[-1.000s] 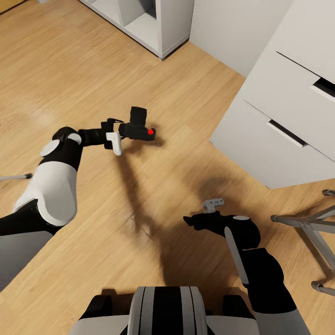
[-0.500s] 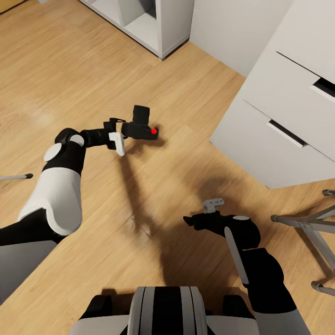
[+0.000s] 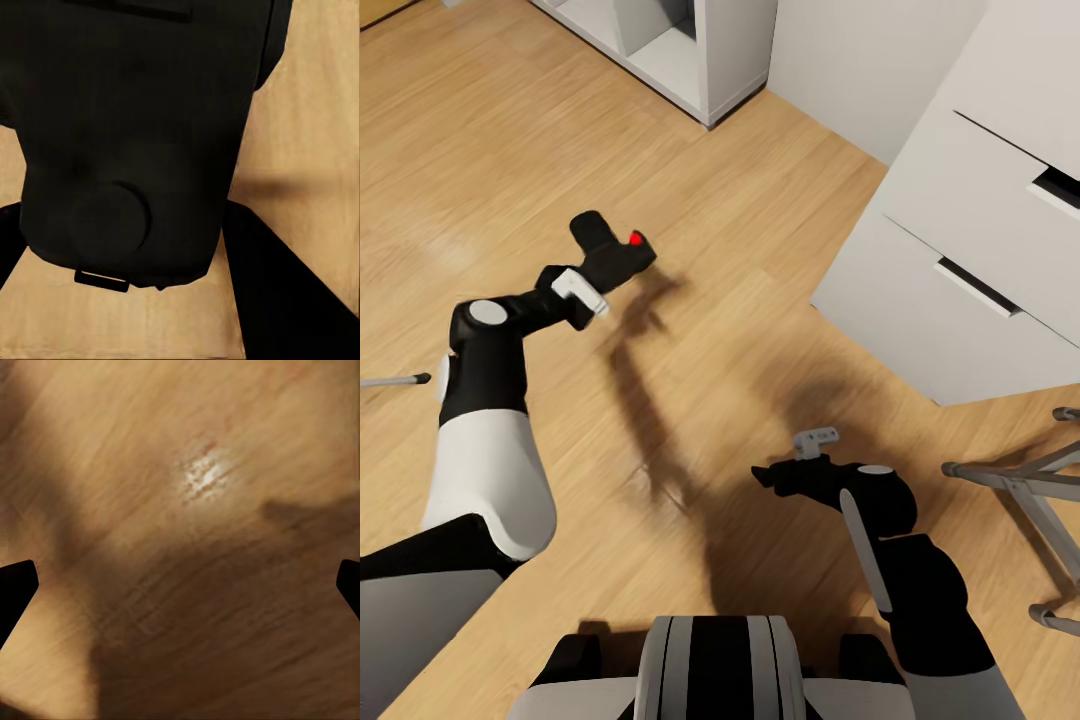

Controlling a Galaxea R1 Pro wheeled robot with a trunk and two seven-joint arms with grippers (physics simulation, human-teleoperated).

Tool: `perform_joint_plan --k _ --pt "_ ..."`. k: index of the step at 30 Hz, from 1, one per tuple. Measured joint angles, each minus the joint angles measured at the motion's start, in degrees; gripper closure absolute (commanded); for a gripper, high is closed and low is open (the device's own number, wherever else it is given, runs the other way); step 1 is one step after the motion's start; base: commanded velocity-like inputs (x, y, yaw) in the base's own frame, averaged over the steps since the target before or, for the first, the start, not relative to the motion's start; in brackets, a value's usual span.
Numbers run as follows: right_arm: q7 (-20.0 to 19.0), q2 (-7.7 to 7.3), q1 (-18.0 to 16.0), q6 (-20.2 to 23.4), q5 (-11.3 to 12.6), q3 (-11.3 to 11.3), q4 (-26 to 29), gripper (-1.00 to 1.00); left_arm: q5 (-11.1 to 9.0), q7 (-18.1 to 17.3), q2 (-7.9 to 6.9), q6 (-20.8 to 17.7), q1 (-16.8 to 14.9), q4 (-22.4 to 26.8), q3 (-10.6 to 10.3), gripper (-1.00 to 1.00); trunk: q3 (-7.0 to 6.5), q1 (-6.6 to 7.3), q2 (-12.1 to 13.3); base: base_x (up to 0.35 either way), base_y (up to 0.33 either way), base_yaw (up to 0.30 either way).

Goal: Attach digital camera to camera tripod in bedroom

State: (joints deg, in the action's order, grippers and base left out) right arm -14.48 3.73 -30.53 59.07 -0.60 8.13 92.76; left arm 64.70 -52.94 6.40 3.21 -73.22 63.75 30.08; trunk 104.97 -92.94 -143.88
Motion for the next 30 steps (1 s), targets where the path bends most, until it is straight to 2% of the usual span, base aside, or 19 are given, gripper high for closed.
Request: perform_joint_plan --k 2,4,8,10,12,15,20,23,28,30 --pt "0.00 0.06 0.08 0.00 0.01 0.47 0.00 -1.00 -2.98 1.41 0.22 -4.13 1.22 2.28 -0.41 1.00 0.00 0.00 0.00 0.000 0.000 0.000" --pt "0.03 0.08 0.14 0.00 -0.02 1.06 0.00 -1.00 -4.93 2.48 0.40 -8.16 2.09 3.84 -0.71 1.00 0.00 0.00 0.00 0.000 0.000 0.000" --pt "0.11 0.14 0.27 -0.05 -0.06 1.98 0.00 -1.00 -7.45 3.44 0.66 -18.01 3.19 5.45 -1.11 1.00 0.00 0.00 0.00 0.000 0.000 0.000" --pt "0.14 0.16 0.30 -0.07 -0.08 2.24 0.00 -1.00 -8.28 3.22 0.77 -21.68 3.68 5.72 -1.38 1.00 0.00 0.00 0.00 0.000 0.000 0.000" --pt "0.16 0.16 0.29 -0.08 -0.09 2.40 0.00 -1.00 -9.26 2.56 0.88 -23.40 4.06 5.81 -2.44 1.00 0.00 0.00 0.00 0.000 0.000 0.000" --pt "0.17 0.11 0.26 -0.05 -0.10 2.54 0.00 -1.00 -11.26 0.71 0.97 -24.69 4.25 5.75 -5.19 1.00 0.00 0.00 0.00 0.000 0.000 0.000" --pt "0.18 0.15 0.29 -0.04 -0.10 2.64 0.00 -1.00 -15.65 -5.72 0.87 -27.57 4.31 5.65 -8.29 1.00 0.00 0.00 0.00 0.000 0.000 0.000" --pt "0.18 0.21 0.31 -0.05 -0.10 2.67 0.00 -1.00 -18.28 -8.01 0.96 -28.67 4.48 4.70 -9.04 1.00 0.00 0.00 0.00 0.000 0.000 0.000" --pt "0.19 0.32 0.46 -0.06 -0.15 2.76 0.00 -1.00 -22.61 -9.43 0.62 -31.01 4.78 4.12 -9.31 1.00 0.00 0.00 0.00 0.000 0.000 0.000" --pt "0.21 0.34 0.51 -0.06 -0.25 2.91 0.00 -1.00 -23.18 -9.56 0.53 -32.57 4.82 5.09 -9.08 1.00 0.00 0.00 0.00 0.000 0.000 0.000"
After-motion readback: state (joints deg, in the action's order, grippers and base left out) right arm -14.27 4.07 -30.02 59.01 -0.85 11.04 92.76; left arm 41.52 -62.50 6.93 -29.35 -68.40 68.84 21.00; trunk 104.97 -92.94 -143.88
